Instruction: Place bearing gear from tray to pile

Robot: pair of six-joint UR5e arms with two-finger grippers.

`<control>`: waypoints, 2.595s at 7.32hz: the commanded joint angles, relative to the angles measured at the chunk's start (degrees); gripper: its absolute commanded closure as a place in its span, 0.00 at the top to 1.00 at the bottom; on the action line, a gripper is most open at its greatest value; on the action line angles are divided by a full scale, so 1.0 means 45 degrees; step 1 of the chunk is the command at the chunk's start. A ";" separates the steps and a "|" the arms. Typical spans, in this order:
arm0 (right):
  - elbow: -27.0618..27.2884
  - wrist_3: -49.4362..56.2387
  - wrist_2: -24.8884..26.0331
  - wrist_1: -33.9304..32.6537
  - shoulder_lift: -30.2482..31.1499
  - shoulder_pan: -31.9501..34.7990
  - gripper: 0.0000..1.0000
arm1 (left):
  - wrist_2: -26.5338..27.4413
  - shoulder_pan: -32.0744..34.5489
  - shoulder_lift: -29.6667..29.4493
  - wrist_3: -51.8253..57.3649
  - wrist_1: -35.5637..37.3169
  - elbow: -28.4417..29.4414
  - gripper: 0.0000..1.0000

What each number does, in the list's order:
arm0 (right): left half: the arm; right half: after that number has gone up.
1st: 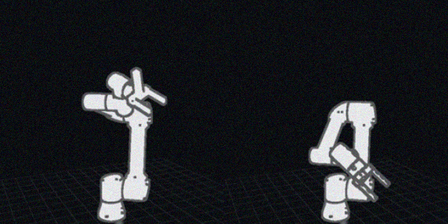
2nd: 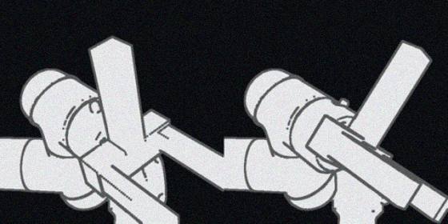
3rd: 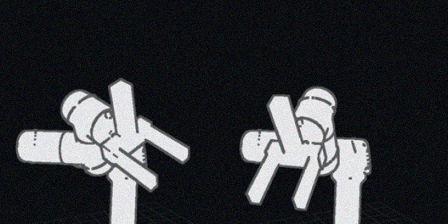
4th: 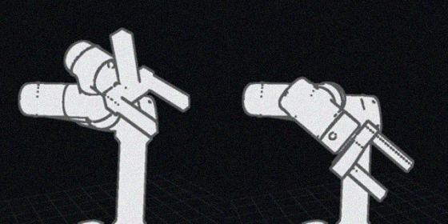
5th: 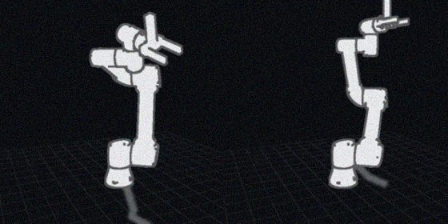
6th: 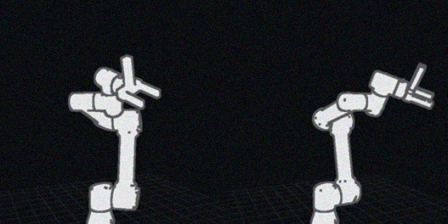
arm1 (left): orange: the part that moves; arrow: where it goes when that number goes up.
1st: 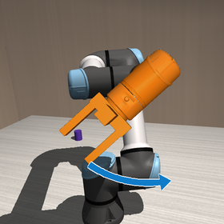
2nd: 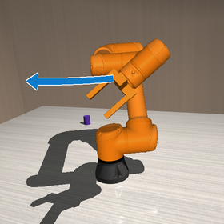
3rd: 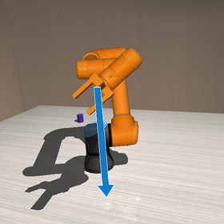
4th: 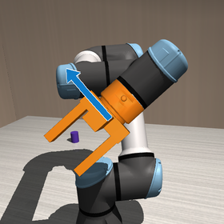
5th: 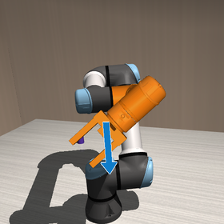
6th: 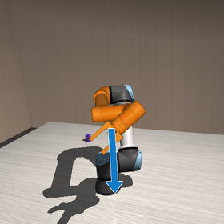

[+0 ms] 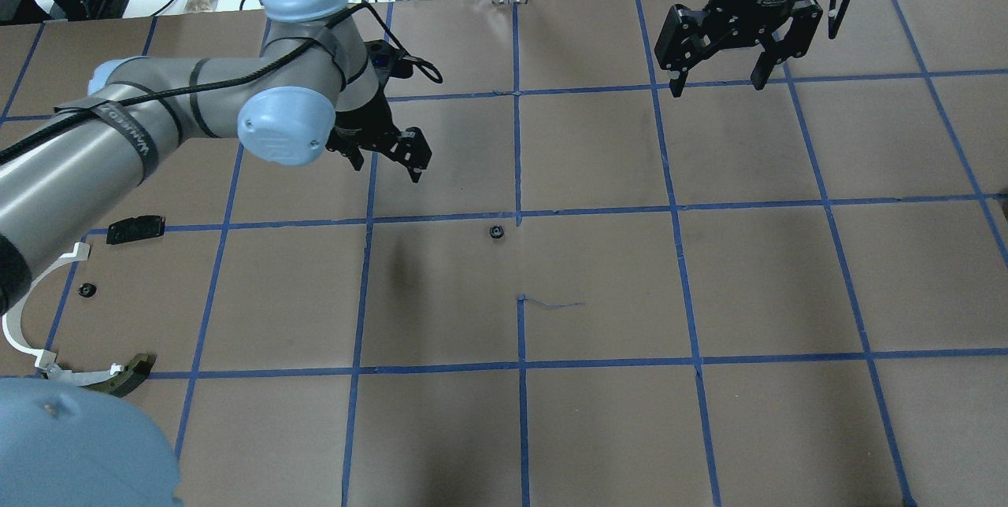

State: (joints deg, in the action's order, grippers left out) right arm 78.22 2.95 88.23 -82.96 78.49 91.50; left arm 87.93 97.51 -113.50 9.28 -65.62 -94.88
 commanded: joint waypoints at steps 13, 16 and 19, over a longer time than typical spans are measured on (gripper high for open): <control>0.1700 0.0575 0.0549 -0.2209 0.1405 -0.0118 1.00 | -0.0068 0.2764 -0.1965 -0.1282 0.1965 -0.0498 0.78; 0.1700 0.0574 0.0569 -0.2209 0.1347 -0.0137 1.00 | -0.0068 0.2783 -0.1985 -0.1243 0.1984 -0.0498 0.00; 0.1700 0.0575 0.0549 -0.2228 0.1366 -0.0176 1.00 | 0.0029 0.2725 -0.1830 -0.1184 0.2023 -0.0323 0.00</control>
State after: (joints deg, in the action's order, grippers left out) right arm 85.87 5.53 90.71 -92.96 84.56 90.75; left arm 87.82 109.99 -122.11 3.93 -56.56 -96.87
